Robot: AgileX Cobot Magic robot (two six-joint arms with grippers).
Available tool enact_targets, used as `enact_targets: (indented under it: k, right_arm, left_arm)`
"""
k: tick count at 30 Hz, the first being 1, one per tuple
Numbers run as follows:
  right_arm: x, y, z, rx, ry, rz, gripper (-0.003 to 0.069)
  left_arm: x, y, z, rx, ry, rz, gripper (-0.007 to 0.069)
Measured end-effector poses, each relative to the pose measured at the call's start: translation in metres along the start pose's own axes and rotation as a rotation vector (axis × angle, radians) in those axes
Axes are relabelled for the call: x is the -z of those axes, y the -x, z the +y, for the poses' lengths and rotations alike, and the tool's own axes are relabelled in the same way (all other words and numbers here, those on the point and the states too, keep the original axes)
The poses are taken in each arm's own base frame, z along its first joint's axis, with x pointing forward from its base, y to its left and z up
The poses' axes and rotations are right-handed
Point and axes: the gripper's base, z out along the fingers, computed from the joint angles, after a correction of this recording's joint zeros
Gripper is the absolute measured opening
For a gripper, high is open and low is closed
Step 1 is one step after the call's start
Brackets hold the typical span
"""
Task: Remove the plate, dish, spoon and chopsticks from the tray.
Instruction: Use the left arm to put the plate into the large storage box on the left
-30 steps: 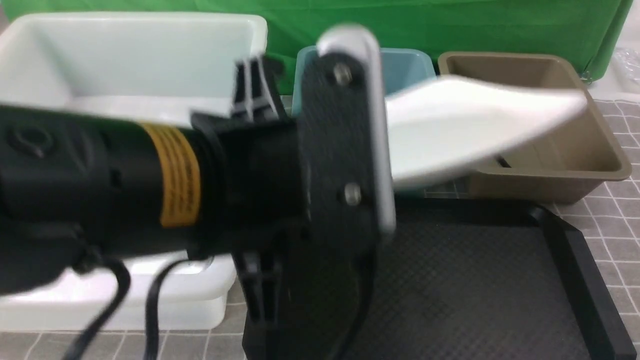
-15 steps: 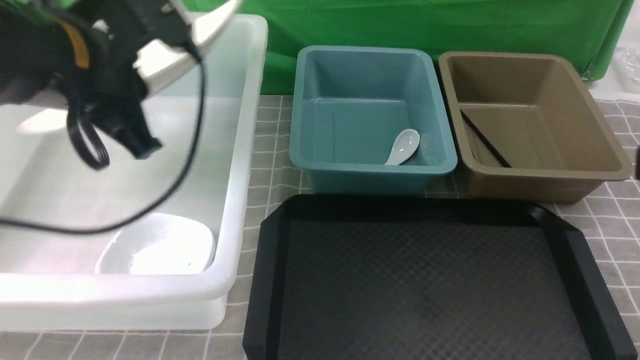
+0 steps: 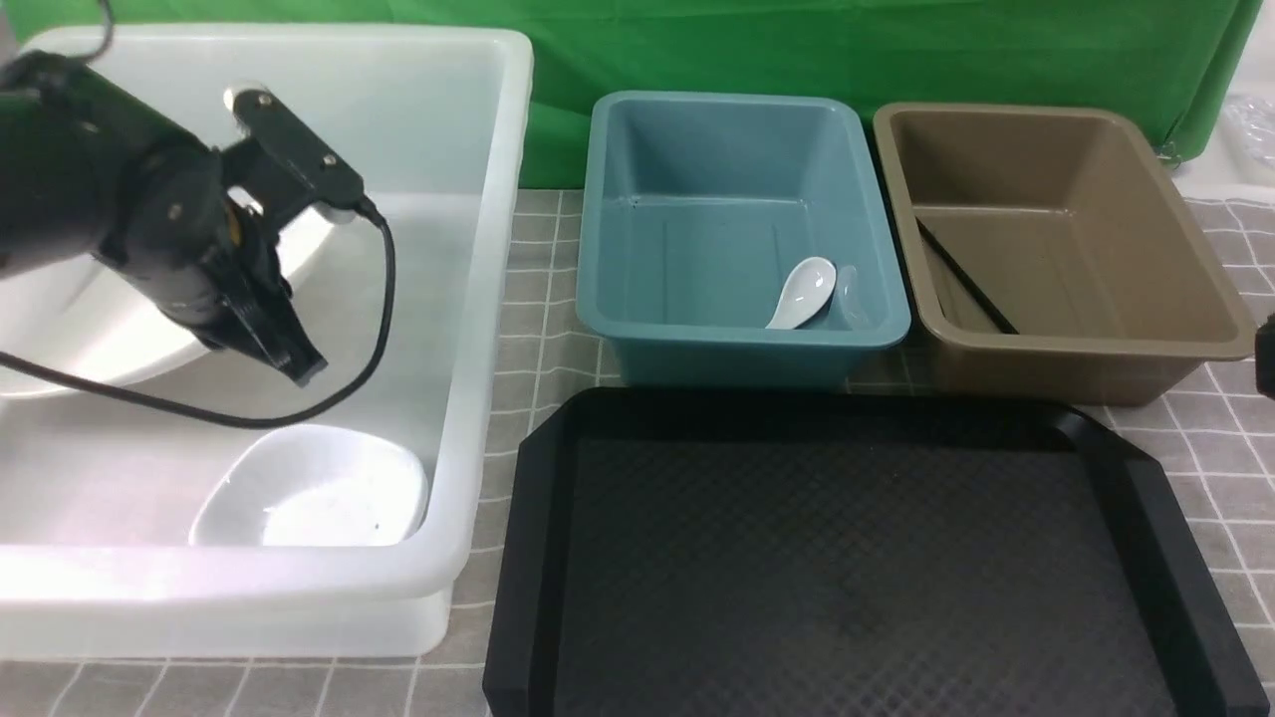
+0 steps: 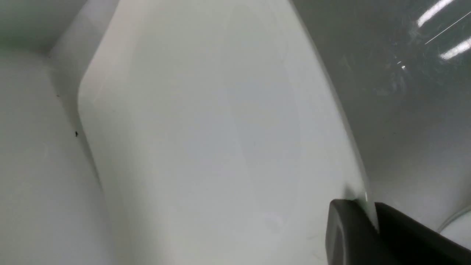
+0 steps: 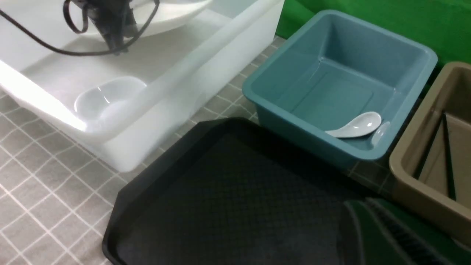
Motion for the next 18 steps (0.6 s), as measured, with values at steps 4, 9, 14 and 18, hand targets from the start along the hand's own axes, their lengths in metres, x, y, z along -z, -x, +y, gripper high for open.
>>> enact_targets:
  k: [4, 9, 14, 18]
  right_arm:
    - [0.000, 0.000, 0.000, -0.001, 0.001, 0.003, 0.0023]
    - [0.000, -0.001, 0.001, -0.010, 0.011, 0.011, 0.0025]
    - [0.000, -0.004, 0.001, -0.015, 0.009, 0.039, 0.0027]
    - [0.000, -0.006, 0.000, -0.018, 0.004, 0.068, 0.0027]
  left_arm:
    - [-0.016, 0.002, -0.005, 0.022, -0.013, 0.011, 0.0031]
    - [-0.032, 0.002, -0.009, 0.022, -0.021, 0.026, 0.0034]
    - [-0.040, 0.001, -0.013, 0.017, -0.035, 0.045, 0.0059]
    - [-0.045, -0.001, -0.017, 0.040, -0.057, 0.066, 0.0103]
